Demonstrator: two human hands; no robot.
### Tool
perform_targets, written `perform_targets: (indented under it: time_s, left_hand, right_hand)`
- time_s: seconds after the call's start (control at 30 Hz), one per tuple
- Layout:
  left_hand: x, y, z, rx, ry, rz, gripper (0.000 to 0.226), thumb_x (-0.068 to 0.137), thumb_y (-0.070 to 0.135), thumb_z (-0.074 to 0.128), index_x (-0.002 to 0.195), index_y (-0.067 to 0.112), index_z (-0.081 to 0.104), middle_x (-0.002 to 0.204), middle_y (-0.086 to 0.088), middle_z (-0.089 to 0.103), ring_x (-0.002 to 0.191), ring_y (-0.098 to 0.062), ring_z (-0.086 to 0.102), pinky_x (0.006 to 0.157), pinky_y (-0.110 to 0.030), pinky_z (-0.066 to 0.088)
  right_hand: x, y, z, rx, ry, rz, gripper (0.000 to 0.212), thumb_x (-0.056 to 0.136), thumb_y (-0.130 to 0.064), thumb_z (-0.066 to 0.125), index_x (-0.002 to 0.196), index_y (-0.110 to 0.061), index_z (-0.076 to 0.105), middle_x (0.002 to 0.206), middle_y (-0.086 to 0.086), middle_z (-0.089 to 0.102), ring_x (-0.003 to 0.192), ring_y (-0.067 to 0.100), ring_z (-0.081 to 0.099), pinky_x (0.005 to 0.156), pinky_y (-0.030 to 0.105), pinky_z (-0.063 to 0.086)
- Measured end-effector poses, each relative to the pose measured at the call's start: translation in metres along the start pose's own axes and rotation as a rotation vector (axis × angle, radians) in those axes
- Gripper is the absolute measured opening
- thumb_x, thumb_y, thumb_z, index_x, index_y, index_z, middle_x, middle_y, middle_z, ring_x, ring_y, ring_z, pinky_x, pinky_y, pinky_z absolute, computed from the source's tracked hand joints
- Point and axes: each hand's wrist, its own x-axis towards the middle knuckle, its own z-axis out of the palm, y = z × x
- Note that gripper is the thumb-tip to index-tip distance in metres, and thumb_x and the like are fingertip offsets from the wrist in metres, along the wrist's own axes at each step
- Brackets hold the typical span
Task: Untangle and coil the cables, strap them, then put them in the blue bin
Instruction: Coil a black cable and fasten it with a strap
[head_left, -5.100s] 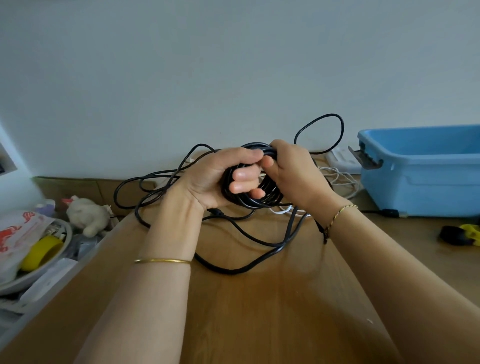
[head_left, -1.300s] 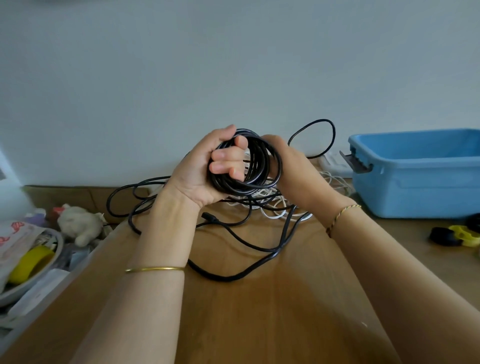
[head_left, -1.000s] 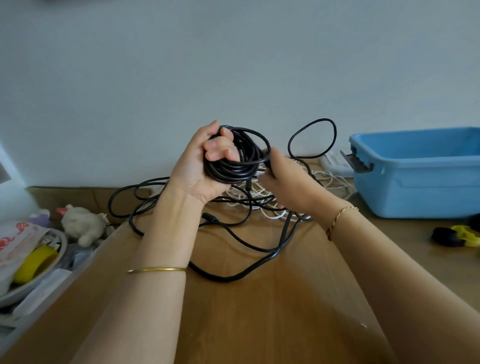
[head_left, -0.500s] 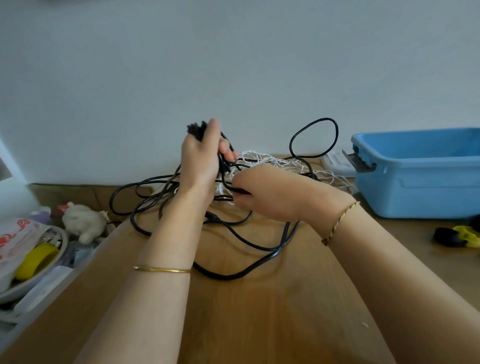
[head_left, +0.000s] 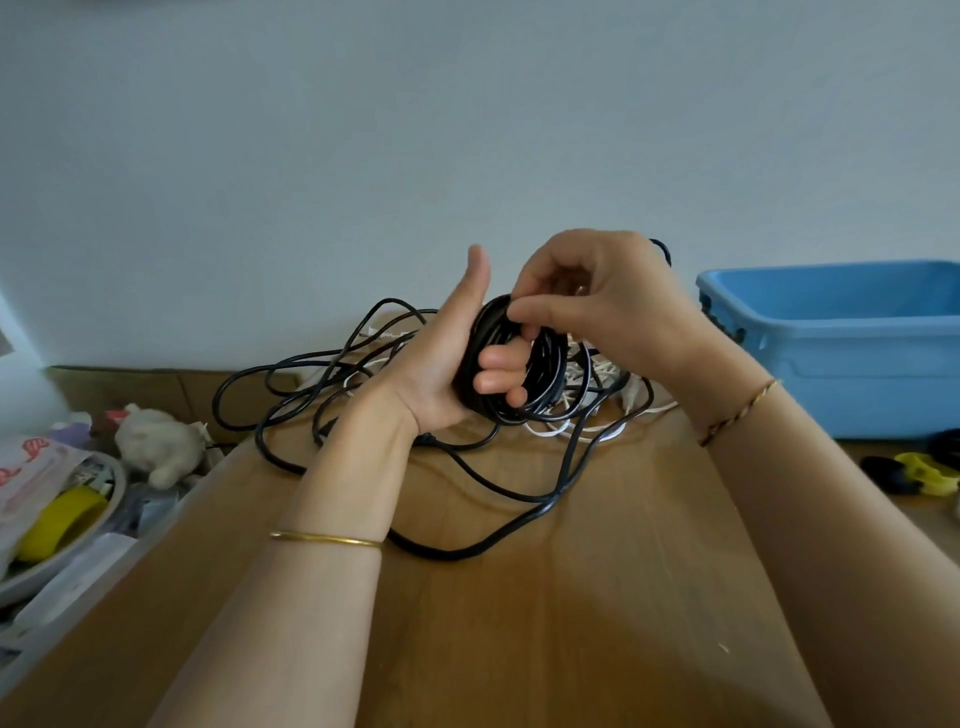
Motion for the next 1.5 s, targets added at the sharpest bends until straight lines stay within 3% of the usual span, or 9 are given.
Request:
perform_targets:
  time_s: [0.13, 0.23, 0.37, 0.63, 0.9, 1.0, 1.17, 1.3, 1.5]
  left_hand:
    - [-0.003, -0.002, -0.004, -0.074, -0.055, 0.046, 0.031, 0.072, 0.036, 0.072, 0.072, 0.013, 0.051, 0.039, 0.011, 0.035, 0.030, 0.000, 0.034, 0.042, -0.018, 0.042]
    - [-0.003, -0.002, -0.004, -0.110, -0.047, 0.006, 0.024, 0.080, 0.021, 0.073, 0.067, 0.013, 0.054, 0.037, 0.011, 0.034, 0.028, 0.000, 0.033, 0.039, -0.016, 0.040]
    - [-0.001, -0.001, 0.008, -0.179, -0.202, -0.023, 0.017, 0.071, 0.012, 0.070, 0.067, 0.012, 0.054, 0.038, 0.012, 0.037, 0.028, 0.000, 0.036, 0.039, -0.016, 0.042]
    - [0.011, -0.027, 0.078, -0.186, -0.273, -0.210, 0.030, 0.087, 0.012, 0.054, 0.057, 0.016, 0.057, 0.044, 0.008, 0.041, 0.037, -0.003, 0.043, 0.052, -0.021, 0.051]
    - [0.021, -0.067, 0.124, 0.197, -0.207, -0.149, 0.015, 0.082, 0.010, 0.059, 0.092, -0.001, 0.063, 0.071, -0.007, 0.067, 0.066, -0.012, 0.066, 0.067, -0.022, 0.056]
    - [0.022, -0.074, 0.146, 0.213, -0.124, -0.128, 0.013, 0.091, -0.001, 0.052, 0.083, -0.001, 0.062, 0.066, -0.006, 0.062, 0.053, -0.010, 0.059, 0.058, -0.023, 0.054]
    - [0.030, -0.083, 0.160, 0.196, -0.099, -0.127, 0.009, 0.097, 0.011, 0.049, 0.096, 0.003, 0.051, 0.065, -0.003, 0.040, 0.043, -0.006, 0.039, 0.049, -0.020, 0.042]
    - [0.035, -0.086, 0.166, 0.187, -0.070, -0.170, 0.009, 0.098, 0.010, 0.047, 0.096, 0.002, 0.051, 0.058, 0.003, 0.045, 0.041, -0.005, 0.039, 0.046, -0.020, 0.043]
    - [0.040, -0.087, 0.169, 0.153, -0.065, -0.200, 0.010, 0.097, 0.010, 0.049, 0.088, 0.007, 0.051, 0.061, 0.003, 0.048, 0.042, -0.004, 0.040, 0.049, -0.021, 0.045]
  right_hand:
    - [0.000, 0.009, 0.006, 0.050, 0.056, 0.009, 0.015, 0.080, -0.010, 0.070, 0.078, -0.022, 0.063, 0.088, -0.004, 0.062, 0.084, 0.001, 0.057, 0.083, 0.019, 0.045]
    - [-0.006, 0.012, 0.009, 0.248, -0.083, 0.110, 0.011, 0.092, -0.008, 0.057, 0.101, -0.014, 0.058, 0.107, 0.013, 0.064, 0.087, 0.010, 0.062, 0.085, 0.018, 0.048]
    - [-0.023, 0.016, -0.004, 0.311, -0.192, 0.208, 0.018, 0.099, -0.022, 0.043, 0.106, -0.013, 0.058, 0.091, -0.005, 0.061, 0.085, -0.002, 0.057, 0.079, 0.012, 0.045]
    - [-0.097, 0.019, -0.032, 0.122, 0.134, 0.389, 0.028, 0.098, -0.031, 0.045, 0.075, -0.020, 0.056, 0.068, -0.009, 0.053, 0.065, 0.004, 0.050, 0.067, 0.023, 0.041]
    - [-0.164, 0.030, -0.062, 0.003, 0.171, 0.510, 0.022, 0.096, -0.034, 0.049, 0.085, -0.017, 0.056, 0.061, -0.004, 0.061, 0.051, 0.016, 0.063, 0.048, 0.019, 0.047]
    - [-0.172, 0.037, -0.068, -0.032, 0.222, 0.529, 0.026, 0.095, -0.036, 0.049, 0.074, -0.022, 0.052, 0.062, -0.007, 0.058, 0.050, 0.009, 0.059, 0.050, 0.017, 0.046]
    - [-0.179, 0.042, -0.081, 0.064, 0.204, 0.603, 0.040, 0.098, -0.044, 0.038, 0.079, -0.011, 0.052, 0.066, 0.002, 0.057, 0.062, 0.026, 0.064, 0.067, 0.040, 0.052]
    - [-0.184, 0.055, -0.106, -0.346, 0.272, 0.625, 0.061, 0.096, -0.055, 0.018, 0.098, -0.011, 0.060, 0.093, 0.005, 0.064, 0.086, 0.026, 0.060, 0.080, 0.041, 0.048]
    - [-0.201, 0.113, -0.169, -0.660, 0.625, 0.685, 0.048, 0.100, -0.030, 0.021, 0.096, -0.001, 0.059, 0.101, 0.013, 0.061, 0.100, 0.030, 0.049, 0.083, 0.037, 0.038]
